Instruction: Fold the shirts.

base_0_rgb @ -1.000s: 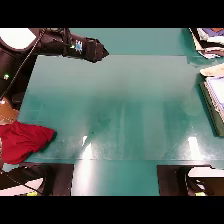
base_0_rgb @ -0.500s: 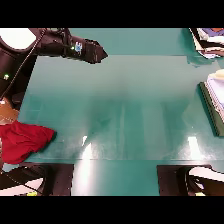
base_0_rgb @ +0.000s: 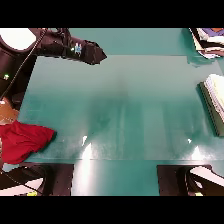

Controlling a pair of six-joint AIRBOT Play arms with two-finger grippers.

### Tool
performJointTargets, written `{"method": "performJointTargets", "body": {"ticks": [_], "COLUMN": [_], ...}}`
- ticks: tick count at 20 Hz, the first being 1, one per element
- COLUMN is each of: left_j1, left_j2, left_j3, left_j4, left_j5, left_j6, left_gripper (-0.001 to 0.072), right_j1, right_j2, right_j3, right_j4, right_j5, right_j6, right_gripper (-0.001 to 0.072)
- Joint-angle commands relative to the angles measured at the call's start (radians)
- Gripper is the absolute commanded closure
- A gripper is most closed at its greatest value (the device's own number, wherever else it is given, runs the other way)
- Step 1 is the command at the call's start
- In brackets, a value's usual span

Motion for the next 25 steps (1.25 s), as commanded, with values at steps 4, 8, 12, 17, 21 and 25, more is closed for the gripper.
{"method": "performJointTargets", "body": {"ticks": [4,8,12,17,21,25], "left_j1": [0.000,0.000,0.000,0.000,0.000,0.000], "left_j2": [-0.001,-0.001,-0.001,-0.001,-0.001,-0.001], "left_j3": [0.000,0.000,0.000,0.000,0.000,0.000], "left_j4": [0.002,0.002,-0.003,-0.003,-0.003,-0.003], "left_j5": [-0.016,-0.011,-0.002,0.037,0.058,0.058], "left_j6": [0.000,0.000,0.000,0.000,0.000,0.000], "left_gripper": [0.0683,0.0683,0.0683,0.0683,0.0683,0.0683], "right_j1": [0.005,0.192,0.517,0.836,0.964,0.979], "right_j2": [0.032,0.032,0.032,0.032,0.032,0.032], "right_j3": [-0.029,0.088,0.152,0.158,0.158,0.158], "right_j4": [-0.024,0.161,0.188,0.108,0.035,0.016], "right_j5": [0.000,-0.009,-0.035,-0.090,-0.095,-0.093], "right_j6": [0.015,0.015,0.015,0.014,0.013,0.013], "right_gripper": [0.0111,0.0113,0.0120,0.0625,0.0695,0.0695]}}
